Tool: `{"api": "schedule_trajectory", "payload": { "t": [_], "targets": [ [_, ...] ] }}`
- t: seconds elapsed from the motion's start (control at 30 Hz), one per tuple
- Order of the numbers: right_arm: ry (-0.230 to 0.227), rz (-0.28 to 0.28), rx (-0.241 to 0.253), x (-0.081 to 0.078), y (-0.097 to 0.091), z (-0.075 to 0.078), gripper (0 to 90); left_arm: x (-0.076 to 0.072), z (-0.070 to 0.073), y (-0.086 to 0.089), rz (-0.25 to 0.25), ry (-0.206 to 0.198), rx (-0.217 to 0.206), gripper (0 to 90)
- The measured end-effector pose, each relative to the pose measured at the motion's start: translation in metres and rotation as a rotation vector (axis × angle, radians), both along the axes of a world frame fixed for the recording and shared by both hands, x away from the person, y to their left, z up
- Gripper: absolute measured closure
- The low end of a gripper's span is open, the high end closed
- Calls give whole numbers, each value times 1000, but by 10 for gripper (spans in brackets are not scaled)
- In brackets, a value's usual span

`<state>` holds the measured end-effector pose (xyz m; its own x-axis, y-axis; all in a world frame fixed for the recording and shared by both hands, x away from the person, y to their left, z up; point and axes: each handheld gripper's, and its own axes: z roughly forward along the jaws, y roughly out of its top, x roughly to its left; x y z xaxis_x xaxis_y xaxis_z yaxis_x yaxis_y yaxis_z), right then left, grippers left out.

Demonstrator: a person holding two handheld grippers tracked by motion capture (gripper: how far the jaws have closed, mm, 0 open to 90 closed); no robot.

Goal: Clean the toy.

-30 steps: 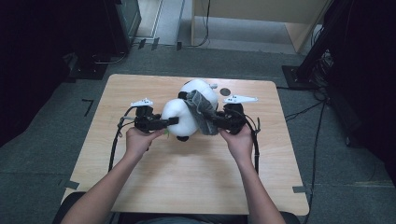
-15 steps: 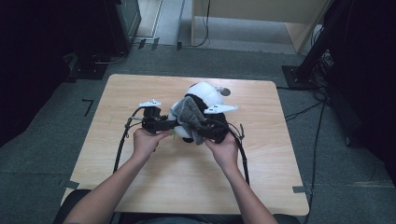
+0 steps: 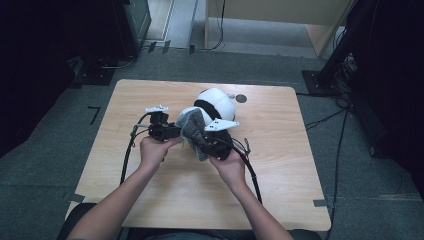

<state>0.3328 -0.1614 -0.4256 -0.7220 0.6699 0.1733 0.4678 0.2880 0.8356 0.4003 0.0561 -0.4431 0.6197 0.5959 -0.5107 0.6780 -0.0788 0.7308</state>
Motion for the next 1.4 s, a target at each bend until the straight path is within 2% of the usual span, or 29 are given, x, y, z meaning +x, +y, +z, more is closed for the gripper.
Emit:
{"api": "schedule_trajectory", "payload": {
  "t": [0.13, 0.2, 0.23, 0.37, 0.47, 0.53, 0.6, 0.63, 0.67, 0.7, 0.73, 0.8, 0.83, 0.93, 1.0, 1.17, 1.3, 1.4],
  "targets": [
    [3, 8, 45, 1, -1, -5, 780, 1, 0, 0, 6, 0, 1, 465],
    [35, 30, 56, 1, 0, -8, 783, 1, 0, 0, 10, -1, -1, 465],
    [43, 39, 55, 0, 2, -10, 784, 1, -1, 0, 13, -4, -4, 465],
    [26, 66, 43, -1, 4, -15, 786, 2, 0, 1, 24, 17, -33, 465],
    [18, 75, 38, -1, 5, -18, 786, 3, 1, 2, 29, 11, -36, 464],
    [26, 81, 32, -1, 7, -20, 792, 4, 2, 4, 33, 27, -51, 463],
    [40, 81, 2, -4, 11, -20, 802, 4, 4, 7, 33, 37, -84, 460],
    [65, 97, -19, -4, 14, -21, 802, 4, 6, 8, 32, 33, -109, 460],
    [82, 105, -62, -4, 19, -24, 801, 4, 9, 8, 27, 25, -123, 458],
    [61, 93, -108, -6, 22, -28, 800, 4, 12, 8, 20, 11, -124, 457],
    [34, 77, -107, -7, 23, -31, 801, 3, 15, 8, 12, -2, -116, 456],
    [21, 46, -30, -4, 17, -34, 800, 2, 18, 10, 8, -9, -122, 454],
    [27, 40, -8, -1, 13, -35, 800, 2, 18, 11, 9, -8, -126, 453],
    [-1, 37, -7, 3, 6, -39, 799, 3, 16, 13, 16, 13, -140, 452],
    [-1, 36, -9, 7, 1, -42, 799, 4, 14, 13, 13, 23, -142, 452],
    [13, 9, -77, 16, -5, -53, 797, 4, 12, 15, 2, 38, -141, 452],
    [41, -33, -87, 24, -16, -55, 799, 3, 13, 18, -1, 35, -150, 452],
    [70, -89, -78, 30, -29, -53, 798, 3, 11, 19, -1, 26, -139, 448]
  ]
}}
